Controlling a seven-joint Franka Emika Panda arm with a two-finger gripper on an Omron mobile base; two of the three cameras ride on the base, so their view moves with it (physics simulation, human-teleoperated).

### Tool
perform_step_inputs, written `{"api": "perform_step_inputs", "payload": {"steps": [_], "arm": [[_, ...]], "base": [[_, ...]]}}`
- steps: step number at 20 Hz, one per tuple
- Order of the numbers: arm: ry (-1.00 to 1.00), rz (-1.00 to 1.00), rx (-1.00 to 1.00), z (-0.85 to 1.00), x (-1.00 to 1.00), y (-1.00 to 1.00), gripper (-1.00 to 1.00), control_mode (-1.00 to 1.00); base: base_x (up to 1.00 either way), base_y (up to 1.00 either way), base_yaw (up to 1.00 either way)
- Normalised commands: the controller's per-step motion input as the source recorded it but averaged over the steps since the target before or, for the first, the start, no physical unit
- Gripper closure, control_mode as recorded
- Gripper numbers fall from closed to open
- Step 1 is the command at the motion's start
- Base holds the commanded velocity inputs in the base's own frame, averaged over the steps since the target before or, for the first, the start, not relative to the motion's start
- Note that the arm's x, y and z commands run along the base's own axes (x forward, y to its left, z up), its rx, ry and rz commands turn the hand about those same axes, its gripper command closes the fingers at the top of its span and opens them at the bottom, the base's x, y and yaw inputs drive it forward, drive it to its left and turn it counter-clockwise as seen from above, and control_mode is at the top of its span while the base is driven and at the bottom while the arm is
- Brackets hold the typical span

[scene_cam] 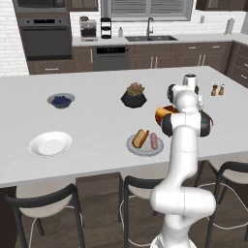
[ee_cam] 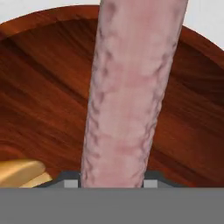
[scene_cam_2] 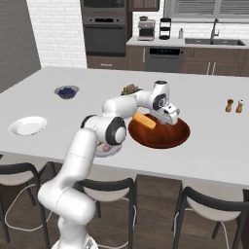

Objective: Place one bun and one sausage from the bowl on each plate.

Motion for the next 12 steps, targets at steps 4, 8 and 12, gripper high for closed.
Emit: {"api": "perform_step_inputs", "payload": {"steps": [4, 8, 12], "arm": [[-0.22, 0.01, -0.11, 0.51, -1.00, 1.00, 1.00, -1.00], [-0.11, 0.08, -0.17, 0.46, -1.00, 1.00, 1.00, -1.00], [-0.29, 0.00, -0.02, 0.21, -1.00, 0.55, 1.00, -1.00]], "base": [[0.00, 0.00, 0.00], [0.00, 0.00, 0.00], [0.00, 0.00, 0.00]]}}
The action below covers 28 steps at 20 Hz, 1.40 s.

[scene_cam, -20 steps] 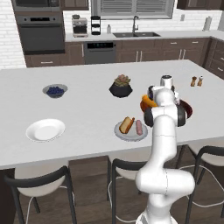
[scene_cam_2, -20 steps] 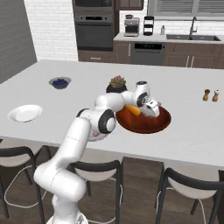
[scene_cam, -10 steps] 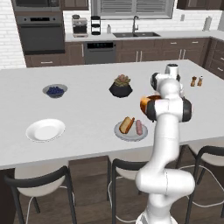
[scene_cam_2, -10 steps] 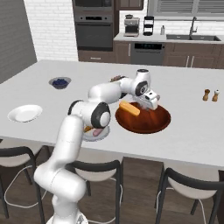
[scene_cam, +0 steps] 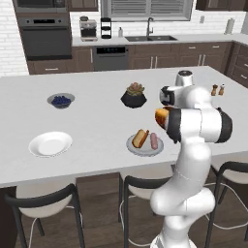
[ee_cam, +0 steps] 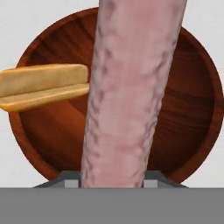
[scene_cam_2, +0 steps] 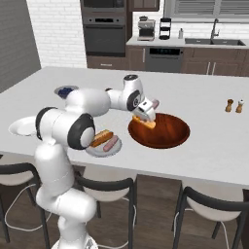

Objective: Place one bun and one sausage from the bowl on each plate.

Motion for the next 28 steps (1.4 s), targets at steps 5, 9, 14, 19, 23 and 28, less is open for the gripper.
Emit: {"api": "perform_step_inputs", "payload": {"steps": [5, 9, 14, 19, 23, 28], "arm": [[-0.26, 0.08, -0.05, -0.02, -1.00, 0.35, 1.00, -1.00], [-0.12, 0.17, -0.01, 0.00, -0.99, 0.46, 1.00, -1.00], [0.00, 0.14, -0.01, 0.00, -0.35, 0.34, 1.00, 1.00], [0.00, 0.00, 0.00, 0.00, 0.00, 0.00, 1.00, 1.00], [0.00, 0.00, 0.00, 0.00, 0.00, 0.00, 1.00, 1.00], [0.00, 0.00, 0.00, 0.00, 0.00, 0.00, 1.00, 1.00]], "base": [[0.00, 0.00, 0.00], [0.00, 0.00, 0.00], [-0.35, 0.60, 0.24], [-0.05, 1.00, 0.37], [0.44, 1.00, 0.25], [0.67, 1.00, 0.06]]}}
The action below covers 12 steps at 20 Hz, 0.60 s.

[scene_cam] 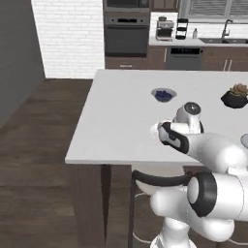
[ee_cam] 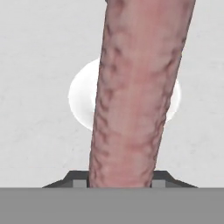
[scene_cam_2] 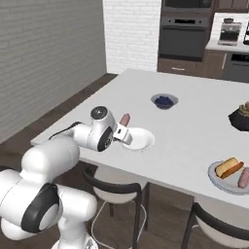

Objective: Place one bun and one sausage from the bowl on each plate.

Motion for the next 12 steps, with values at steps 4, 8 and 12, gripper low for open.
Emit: {"api": "perform_step_inputs", "payload": {"steps": [4, 8, 12], "arm": [[0.00, 0.00, 0.00, 0.00, 0.00, 0.00, 1.00, 1.00], [0.28, -0.35, 0.09, -0.12, 0.46, -0.56, 1.00, -1.00], [0.34, -0.33, 0.23, -0.24, 0.98, -0.99, 1.00, -1.00]], "base": [[0.54, 0.87, -0.36], [0.14, 0.01, -0.14], [0.00, 0.00, 0.00]]}}
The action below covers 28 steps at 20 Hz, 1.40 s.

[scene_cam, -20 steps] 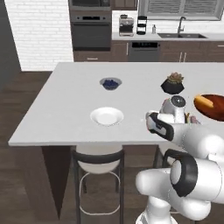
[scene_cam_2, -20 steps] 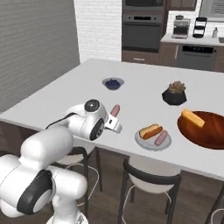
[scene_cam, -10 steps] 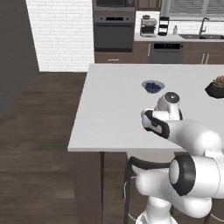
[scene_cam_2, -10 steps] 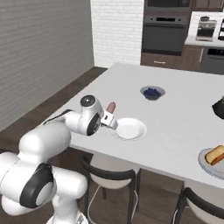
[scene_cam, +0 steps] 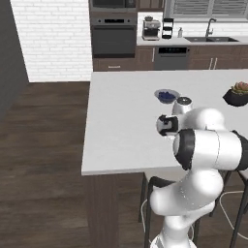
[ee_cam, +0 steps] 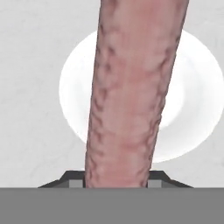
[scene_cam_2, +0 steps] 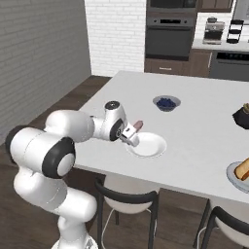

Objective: Place one bun and one sausage from the bowl on each plate.

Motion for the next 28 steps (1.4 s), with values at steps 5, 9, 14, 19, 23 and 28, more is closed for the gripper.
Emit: {"api": "perform_step_inputs", "payload": {"steps": [5, 9, 14, 19, 23, 28], "arm": [[0.16, -0.12, 0.18, -0.43, 0.97, -0.90, 1.00, -1.00], [0.15, -0.05, 0.12, -0.90, 0.89, -0.68, 1.00, -1.00], [0.10, -0.01, 0.03, -0.49, 0.43, -0.10, -1.00, -1.00], [0.00, 0.00, 0.00, 0.22, -0.32, 0.33, -1.00, -1.00], [-0.03, 0.00, -0.01, 0.49, -0.98, 0.46, -1.00, -1.00], [-0.08, 0.00, -0.02, 0.49, -1.00, 0.42, -1.00, -1.00]], "base": [[0.00, 0.00, 0.00], [0.00, 0.00, 0.00], [0.00, 0.00, 0.00], [0.00, 0.00, 0.00], [0.00, 0.00, 0.00], [0.00, 0.00, 0.00]]}}
